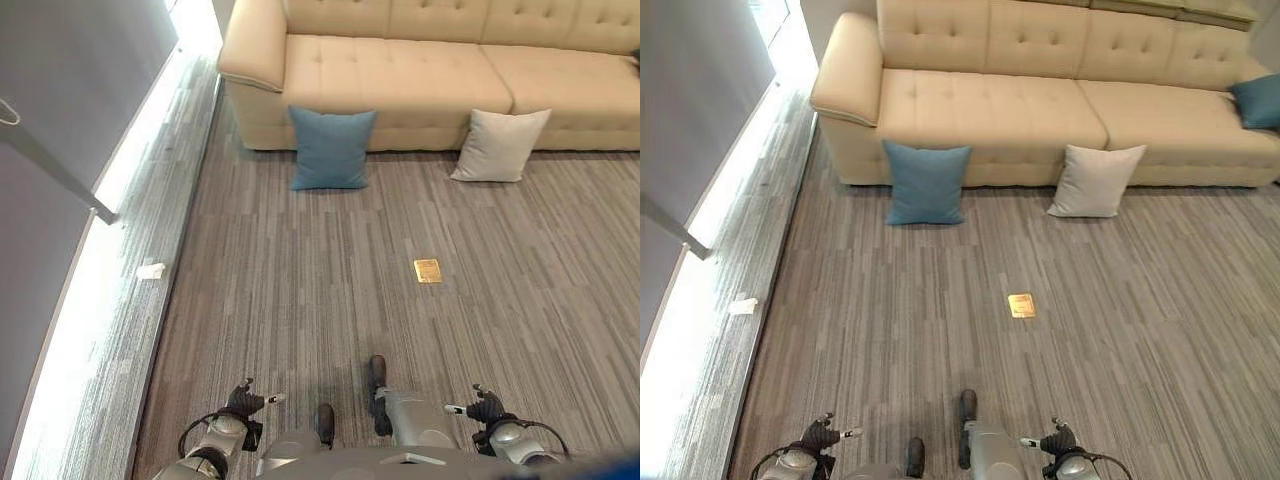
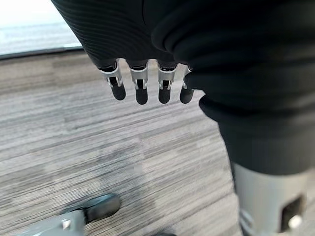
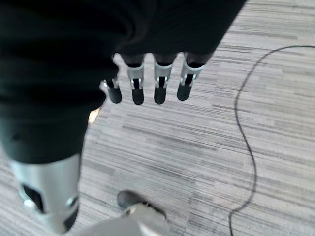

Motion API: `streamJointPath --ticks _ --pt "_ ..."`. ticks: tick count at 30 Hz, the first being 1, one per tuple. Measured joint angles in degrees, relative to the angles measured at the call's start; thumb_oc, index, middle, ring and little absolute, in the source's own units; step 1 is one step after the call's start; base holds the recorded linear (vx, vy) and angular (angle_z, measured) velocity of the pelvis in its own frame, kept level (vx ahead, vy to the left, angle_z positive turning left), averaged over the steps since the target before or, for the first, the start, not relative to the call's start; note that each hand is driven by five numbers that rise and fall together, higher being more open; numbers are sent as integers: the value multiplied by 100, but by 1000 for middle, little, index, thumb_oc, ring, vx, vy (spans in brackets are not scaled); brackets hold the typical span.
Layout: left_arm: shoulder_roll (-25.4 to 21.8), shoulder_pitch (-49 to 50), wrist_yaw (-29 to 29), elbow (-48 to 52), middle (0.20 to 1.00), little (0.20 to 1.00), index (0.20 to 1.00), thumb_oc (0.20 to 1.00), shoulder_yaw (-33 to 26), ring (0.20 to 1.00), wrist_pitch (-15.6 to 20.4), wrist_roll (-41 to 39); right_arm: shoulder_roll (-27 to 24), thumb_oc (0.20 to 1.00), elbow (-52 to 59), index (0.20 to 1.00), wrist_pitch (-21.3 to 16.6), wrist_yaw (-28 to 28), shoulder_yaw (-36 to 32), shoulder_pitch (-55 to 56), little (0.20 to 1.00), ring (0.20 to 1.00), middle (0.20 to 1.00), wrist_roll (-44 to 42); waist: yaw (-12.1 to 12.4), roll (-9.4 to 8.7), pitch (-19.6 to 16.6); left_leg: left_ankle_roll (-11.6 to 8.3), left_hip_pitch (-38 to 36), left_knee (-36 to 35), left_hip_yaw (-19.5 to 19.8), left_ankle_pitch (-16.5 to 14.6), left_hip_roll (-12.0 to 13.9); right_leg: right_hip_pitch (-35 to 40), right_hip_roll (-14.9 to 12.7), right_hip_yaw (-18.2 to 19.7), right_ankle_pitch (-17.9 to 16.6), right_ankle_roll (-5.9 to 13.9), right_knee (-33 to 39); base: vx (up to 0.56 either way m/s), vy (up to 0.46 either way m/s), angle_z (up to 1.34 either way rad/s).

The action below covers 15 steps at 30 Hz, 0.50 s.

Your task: Pick up all the scattered cushions and arrange them neatly on the sofa.

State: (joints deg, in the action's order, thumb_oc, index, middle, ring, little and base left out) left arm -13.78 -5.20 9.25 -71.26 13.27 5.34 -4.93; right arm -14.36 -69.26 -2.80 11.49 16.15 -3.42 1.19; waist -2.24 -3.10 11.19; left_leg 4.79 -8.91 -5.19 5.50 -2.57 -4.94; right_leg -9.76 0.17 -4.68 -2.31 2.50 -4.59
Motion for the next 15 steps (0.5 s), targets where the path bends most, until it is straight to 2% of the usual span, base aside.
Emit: streamJointPath --ticks 1,2,3,4,5,6,7,8,9,10,11,12,13,14,15 --pt "48 52 -4 0 1000 1000 1000 1000 -1 1000 0 0 1 1000 -61 1000 -7 2 -24 93 1000 1000 1000 -3 -17 55 -21 -291 -156 137 230 -193 47 447 -7 -232 -222 -375 381 150 -223 118" --pt "75 57 -7 0 1000 1000 1000 1000 -7 1000 7 1 4 1000 -39 1000 -13 -2 -33 163 1000 1000 1000 -7 -2 29 -45 -517 6 680 140 -334 24 760 -36 -425 -230 -388 705 113 -202 108" --pt "74 118 -4 18 1000 1000 1000 1000 -47 1000 28 0 5 1000 -33 1000 -15 -5 -56 168 1000 1000 1000 -39 130 -88 -63 -748 446 1707 -315 -478 -53 962 -77 -430 -271 -504 936 100 -172 63" --pt "45 63 -4 4 1000 1000 1000 1000 -86 1000 8 -4 -36 1000 0 1000 -107 5 -126 22 1000 1000 1000 -65 230 -176 -32 -1002 1659 3888 -986 -482 132 1049 -89 -485 -185 -756 978 90 -100 21" --pt "20 93 0 1 1000 1000 1000 1000 -84 1000 1 -3 -47 1000 -69 1000 -131 8 -135 -88 1000 1000 1000 -101 274 -186 -24 -1007 2225 4756 -1300 -482 425 1072 -4 -524 -115 -853 977 223 -97 10" --pt "-56 91 5 17 1000 1000 1000 1000 -113 1000 1 -11 -18 1000 -90 1000 -131 8 -115 -159 1000 1000 1000 -171 310 -241 19 -919 2478 4334 -1429 -519 683 1157 57 -545 -48 -932 976 261 -59 10" --pt "-116 58 3 26 1000 1000 1000 1000 -88 1000 -8 -7 -8 1000 -130 1000 -127 11 -121 -289 1000 1000 1000 -228 282 -350 114 -867 2577 3292 -1467 -454 826 1306 119 -576 208 -861 983 357 -24 28" --pt "-176 -30 -1 24 1000 1000 1000 1000 -33 1000 -13 0 -19 1000 -303 1000 -99 11 -73 -295 1000 1000 1000 -263 269 -378 221 -835 2548 1822 -1572 -119 850 1499 161 -676 384 -697 987 322 58 35" --pt "-183 -54 0 23 1000 1000 1000 1000 2 1000 -11 12 -12 1000 -459 1000 -60 19 20 -345 1000 1000 1000 -263 250 -343 281 -938 2616 560 -1583 499 830 1718 307 -670 604 -528 989 461 158 17" --pt "-177 -78 2 19 1000 1000 1000 1000 -1 1000 -3 11 18 1000 -498 1000 -45 17 51 -347 1000 1000 1000 -262 280 -333 296 -929 2626 328 -1581 650 840 1892 394 -593 736 -505 990 389 198 -33" --pt "-170 -55 -3 20 1000 1000 1000 1000 -16 1000 -8 11 20 1000 -517 1000 -44 15 84 -348 1000 1000 1000 -249 361 -324 310 -856 2590 398 -1603 654 828 2017 432 -463 807 -485 987 406 266 -90" --pt "-155 115 -4 12 1000 1000 1000 1000 -70 1000 -37 104 30 1000 -556 1000 -61 14 40 -318 1000 1000 1000 -210 349 -384 164 -626 2398 750 -1613 686 622 2256 292 -298 937 -354 975 261 225 -134" --pt "-77 198 -7 -72 1000 1000 1000 1000 -97 1000 -90 210 -59 1000 -525 1000 -65 14 64 -301 1000 1000 1000 -204 296 -251 28 -316 1973 892 -1754 628 392 2342 213 -199 1043 -184 672 224 233 -149" --pt "51 276 -11 -218 1000 1000 1000 1000 -73 1000 -103 232 -202 1000 -425 1000 -42 18 135 -244 1000 1000 1000 -201 255 114 -84 155 1553 623 -1695 786 429 2187 372 -227 1170 4 3 120 168 -137" --pt "23 222 2 -214 1000 1000 1000 1000 26 1000 -112 239 -206 1000 -204 1000 -39 13 141 -213 1000 1000 1000 -175 209 227 -117 222 1200 310 -1769 837 434 1590 228 -390 1335 225 -1370 147 179 -67"
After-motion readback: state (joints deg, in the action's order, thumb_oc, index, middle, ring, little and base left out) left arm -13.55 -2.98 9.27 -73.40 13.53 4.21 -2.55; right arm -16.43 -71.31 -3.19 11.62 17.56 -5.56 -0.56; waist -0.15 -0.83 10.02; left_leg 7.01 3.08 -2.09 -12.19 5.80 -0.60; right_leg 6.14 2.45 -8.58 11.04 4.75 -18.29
